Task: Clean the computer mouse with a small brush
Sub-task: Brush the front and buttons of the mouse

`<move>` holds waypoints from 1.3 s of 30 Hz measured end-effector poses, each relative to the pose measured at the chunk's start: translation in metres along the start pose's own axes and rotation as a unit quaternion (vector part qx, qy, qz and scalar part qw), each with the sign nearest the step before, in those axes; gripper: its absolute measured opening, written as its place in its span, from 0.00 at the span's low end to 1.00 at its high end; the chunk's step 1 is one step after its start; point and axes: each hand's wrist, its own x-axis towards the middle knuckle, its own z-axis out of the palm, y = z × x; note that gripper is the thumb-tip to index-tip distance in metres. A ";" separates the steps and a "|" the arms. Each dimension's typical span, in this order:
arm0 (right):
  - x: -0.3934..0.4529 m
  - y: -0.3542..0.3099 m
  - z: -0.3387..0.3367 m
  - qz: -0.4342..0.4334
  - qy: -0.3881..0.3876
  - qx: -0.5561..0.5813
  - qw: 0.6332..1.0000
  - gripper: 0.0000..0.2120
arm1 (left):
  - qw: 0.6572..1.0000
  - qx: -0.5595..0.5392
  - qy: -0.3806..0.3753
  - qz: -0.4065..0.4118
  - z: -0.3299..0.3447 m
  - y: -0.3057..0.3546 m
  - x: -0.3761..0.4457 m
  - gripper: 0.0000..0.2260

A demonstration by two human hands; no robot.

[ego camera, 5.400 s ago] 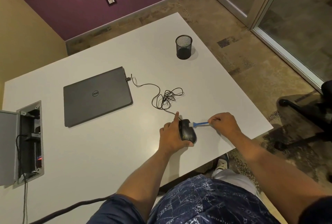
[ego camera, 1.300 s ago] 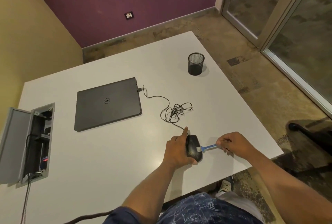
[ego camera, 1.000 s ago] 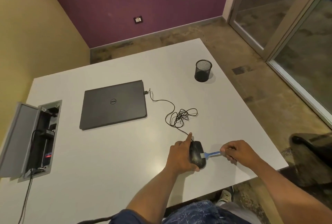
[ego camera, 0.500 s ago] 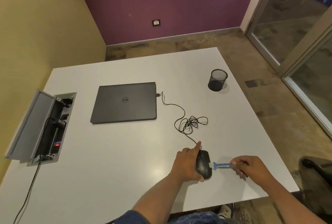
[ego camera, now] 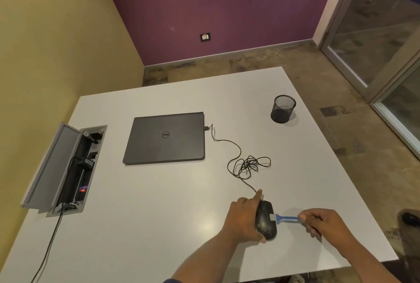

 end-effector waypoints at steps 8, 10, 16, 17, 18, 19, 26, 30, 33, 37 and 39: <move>0.004 0.000 -0.003 0.007 -0.035 -0.021 0.999 0.08 | 1.000 0.021 -0.001 -0.004 -0.001 0.003 0.001 0.61; 0.006 0.000 -0.004 0.008 -0.061 -0.039 0.997 0.08 | 1.000 0.025 -0.001 -0.004 -0.001 0.003 0.001 0.61; 0.014 0.002 -0.012 0.000 -0.066 -0.054 0.996 0.08 | 0.999 0.039 -0.002 -0.013 -0.001 0.007 0.002 0.62; 0.014 0.001 -0.012 0.001 -0.081 -0.070 0.994 0.09 | 0.999 0.040 -0.001 -0.013 -0.002 0.007 0.002 0.62; 0.014 0.000 -0.012 0.001 -0.093 -0.081 0.992 0.09 | 0.999 0.040 -0.002 -0.014 -0.002 0.008 0.001 0.62; 0.014 -0.001 -0.012 -0.003 -0.093 -0.080 0.992 0.08 | 0.999 0.040 -0.003 -0.016 -0.003 0.009 0.001 0.61; 0.013 -0.007 -0.012 -0.014 -0.114 -0.106 0.988 0.12 | 0.999 0.031 -0.003 -0.026 -0.005 0.011 -0.003 0.61; 0.005 -0.012 -0.016 0.002 -0.095 -0.079 0.992 0.10 | 0.999 0.022 -0.004 -0.026 -0.006 0.009 -0.004 0.61; 0.004 -0.012 -0.009 0.003 -0.011 -0.025 1.000 0.08 | 0.999 0.019 -0.002 -0.026 -0.006 0.008 -0.004 0.62; 0.001 -0.013 0.003 -0.002 -0.008 -0.050 0.999 0.10 | 1.000 0.018 0.003 -0.024 -0.005 0.007 -0.005 0.61; -0.001 -0.011 0.002 0.001 -0.037 -0.070 0.997 0.10 | 1.000 0.015 0.001 -0.023 -0.005 0.007 -0.004 0.61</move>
